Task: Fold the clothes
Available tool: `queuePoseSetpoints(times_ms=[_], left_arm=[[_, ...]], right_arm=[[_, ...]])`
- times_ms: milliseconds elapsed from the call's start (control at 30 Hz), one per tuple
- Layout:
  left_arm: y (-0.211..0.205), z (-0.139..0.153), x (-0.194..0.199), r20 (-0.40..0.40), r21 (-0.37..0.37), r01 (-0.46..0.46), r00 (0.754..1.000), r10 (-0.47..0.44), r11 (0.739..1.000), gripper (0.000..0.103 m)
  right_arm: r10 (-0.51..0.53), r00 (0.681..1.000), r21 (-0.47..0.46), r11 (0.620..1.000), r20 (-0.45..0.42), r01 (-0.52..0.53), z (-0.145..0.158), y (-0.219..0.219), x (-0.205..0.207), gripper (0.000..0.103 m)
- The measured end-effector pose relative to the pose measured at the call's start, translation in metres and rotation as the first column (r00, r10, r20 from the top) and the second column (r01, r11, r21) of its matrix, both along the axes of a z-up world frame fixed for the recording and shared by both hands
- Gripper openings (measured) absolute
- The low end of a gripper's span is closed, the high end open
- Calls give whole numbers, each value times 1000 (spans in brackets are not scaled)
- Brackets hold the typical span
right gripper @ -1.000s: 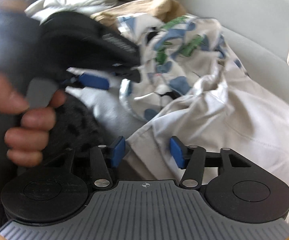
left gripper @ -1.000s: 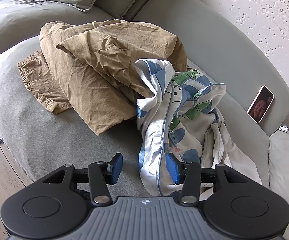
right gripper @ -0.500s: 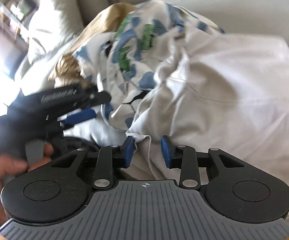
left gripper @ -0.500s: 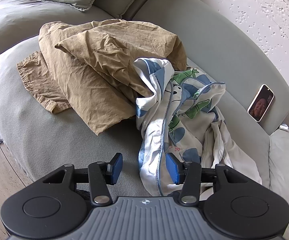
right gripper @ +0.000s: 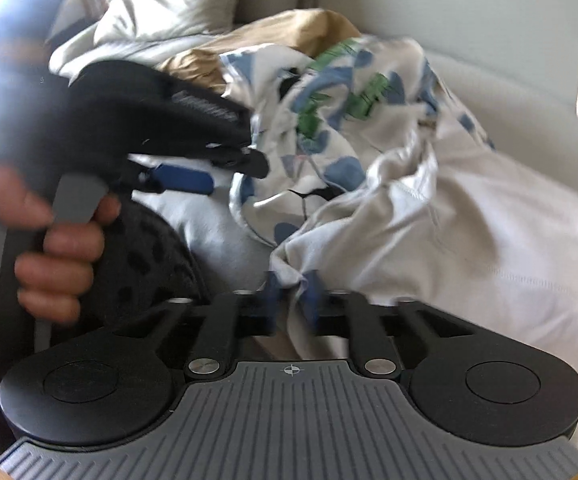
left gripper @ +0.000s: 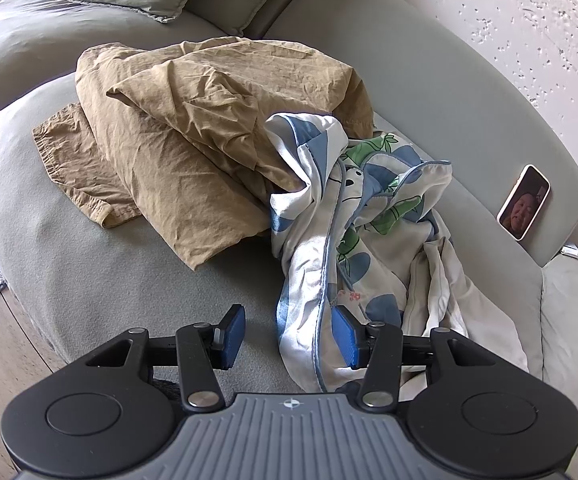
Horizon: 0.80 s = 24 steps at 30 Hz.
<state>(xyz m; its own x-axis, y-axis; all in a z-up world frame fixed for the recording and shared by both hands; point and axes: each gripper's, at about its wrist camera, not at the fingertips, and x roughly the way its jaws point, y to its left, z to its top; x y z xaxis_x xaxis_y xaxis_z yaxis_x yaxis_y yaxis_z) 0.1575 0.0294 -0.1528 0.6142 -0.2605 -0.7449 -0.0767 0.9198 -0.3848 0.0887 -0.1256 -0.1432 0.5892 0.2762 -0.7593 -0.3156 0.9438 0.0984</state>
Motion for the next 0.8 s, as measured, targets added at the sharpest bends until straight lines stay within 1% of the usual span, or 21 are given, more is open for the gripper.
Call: queuePoseSetpoints(times_ms=[33, 133, 233, 300, 367, 400, 433, 467, 500, 567, 600, 667, 700, 733, 800], left_arm=[[-1, 0, 1, 0, 1, 0, 1000, 0, 1000, 46], [-1, 0, 2, -1, -2, 0, 1000, 0, 1000, 46], [0, 0, 1, -2, -3, -3, 1000, 3, 1000, 46], [0, 0, 0, -3, -2, -3, 1000, 3, 1000, 46], [-1, 0, 1, -3, 1, 0, 1000, 0, 1000, 46], [-1, 0, 1, -3, 2, 0, 1000, 0, 1000, 46], [-1, 0, 2, -4, 2, 1, 1000, -1, 1000, 46], [-1, 0, 2, -5, 2, 2, 1000, -2, 1000, 46], [0, 0, 2, -4, -1, 6, 1000, -6, 1000, 46], [0, 0, 2, -3, -11, 27, 1000, -27, 1000, 46], [-2, 0, 2, -3, -13, 55, 999, -55, 998, 44], [-13, 6, 3, 6, -4, 151, 988, -151, 988, 40], [-20, 10, 2, 17, 4, 202, 979, -202, 979, 37], [-28, 14, 2, 33, 11, 240, 970, -240, 971, 36], [-45, 22, 5, 52, 23, 284, 957, -284, 959, 36]], right_arm=[[2, 1000, 6, 1000, 11, -3, 2, -1, -3, 7], [-24, 1000, 125, 992, -7, 25, 13, -13, -3, 6], [-39, 996, 291, 955, -78, 60, 25, -34, 3, 6], [-12, 993, 340, 939, -120, 53, 29, -42, 6, 6], [26, 988, 326, 945, -153, 26, 26, -40, 7, 8], [44, 984, 319, 948, -170, 13, 24, -39, 8, 22], [55, 979, 318, 948, -196, 10, 18, -35, 8, 27], [67, 973, 318, 948, -219, 7, 13, -31, 7, 39], [82, 971, 327, 945, -227, -3, 11, -29, 4, 43], [109, 965, 345, 938, -240, -20, 7, -25, -4, 42], [92, 969, 350, 937, -228, -7, 12, -32, -10, 42], [56, 977, 361, 932, -206, 22, 22, -47, -22, 42], [16, 981, 373, 926, -194, 59, 27, -61, -28, 42], [-25, 983, 387, 917, -182, 95, 33, -75, -35, 42], [-107, 981, 413, 896, -160, 165, 43, -104, -47, 42]])
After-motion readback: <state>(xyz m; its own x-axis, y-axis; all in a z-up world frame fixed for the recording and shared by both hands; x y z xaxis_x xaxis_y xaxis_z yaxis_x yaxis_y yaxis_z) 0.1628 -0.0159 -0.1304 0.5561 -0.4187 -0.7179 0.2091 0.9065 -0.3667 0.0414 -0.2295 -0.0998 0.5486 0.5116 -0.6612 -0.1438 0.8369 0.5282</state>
